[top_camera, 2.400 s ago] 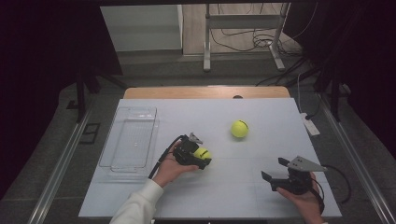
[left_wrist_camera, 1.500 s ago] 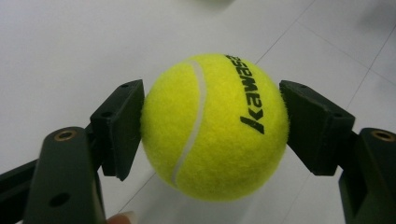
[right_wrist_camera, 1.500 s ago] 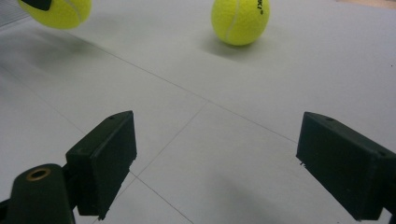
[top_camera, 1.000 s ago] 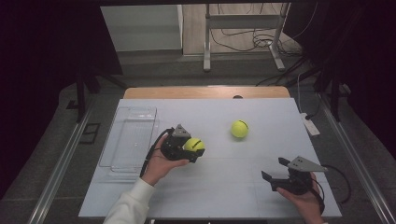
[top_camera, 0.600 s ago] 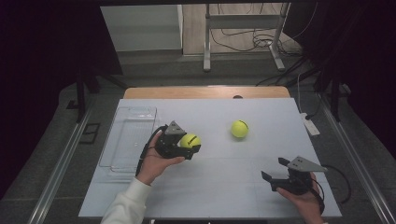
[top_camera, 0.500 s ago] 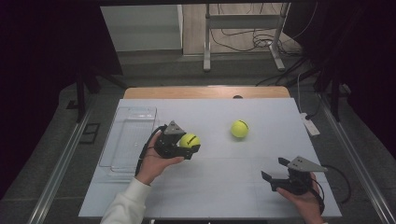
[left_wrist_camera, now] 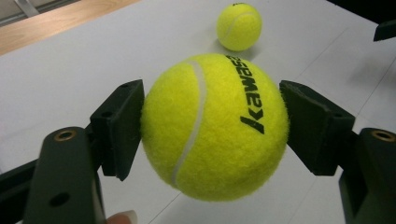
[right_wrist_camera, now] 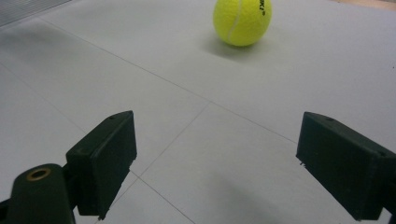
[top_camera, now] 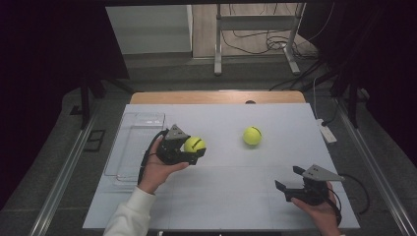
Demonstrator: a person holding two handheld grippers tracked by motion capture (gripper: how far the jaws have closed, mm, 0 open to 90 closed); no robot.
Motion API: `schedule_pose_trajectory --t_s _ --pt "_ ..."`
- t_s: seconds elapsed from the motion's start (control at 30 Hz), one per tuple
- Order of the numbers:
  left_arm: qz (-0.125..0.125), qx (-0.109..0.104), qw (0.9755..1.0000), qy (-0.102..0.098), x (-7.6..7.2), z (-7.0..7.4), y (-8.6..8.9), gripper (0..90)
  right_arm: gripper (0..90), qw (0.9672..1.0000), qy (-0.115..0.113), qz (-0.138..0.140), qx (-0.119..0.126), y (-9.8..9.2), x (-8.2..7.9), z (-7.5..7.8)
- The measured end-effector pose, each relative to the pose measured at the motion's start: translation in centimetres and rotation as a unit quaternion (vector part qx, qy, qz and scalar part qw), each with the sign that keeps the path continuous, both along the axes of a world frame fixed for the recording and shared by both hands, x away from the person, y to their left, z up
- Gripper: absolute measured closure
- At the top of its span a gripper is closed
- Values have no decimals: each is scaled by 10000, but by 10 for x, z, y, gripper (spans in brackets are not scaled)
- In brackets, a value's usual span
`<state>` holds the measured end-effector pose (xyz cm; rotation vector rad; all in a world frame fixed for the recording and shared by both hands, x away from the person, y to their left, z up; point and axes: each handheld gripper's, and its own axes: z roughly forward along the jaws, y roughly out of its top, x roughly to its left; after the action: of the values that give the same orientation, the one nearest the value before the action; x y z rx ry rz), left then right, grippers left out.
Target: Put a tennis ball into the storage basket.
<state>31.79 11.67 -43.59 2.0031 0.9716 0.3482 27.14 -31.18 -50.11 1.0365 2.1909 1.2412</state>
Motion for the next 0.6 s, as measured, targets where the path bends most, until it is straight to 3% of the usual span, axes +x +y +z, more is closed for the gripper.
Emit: schedule_pose_trajectory --t_s 0.3,0.6 --pt "88 -217 9995 -211 -3 8 10 271 123 10000 6 -3 2 0 0 0" --pt "204 -277 9990 -298 -3 12 20 271 123 10000 -5 -10 -23 0 0 0"
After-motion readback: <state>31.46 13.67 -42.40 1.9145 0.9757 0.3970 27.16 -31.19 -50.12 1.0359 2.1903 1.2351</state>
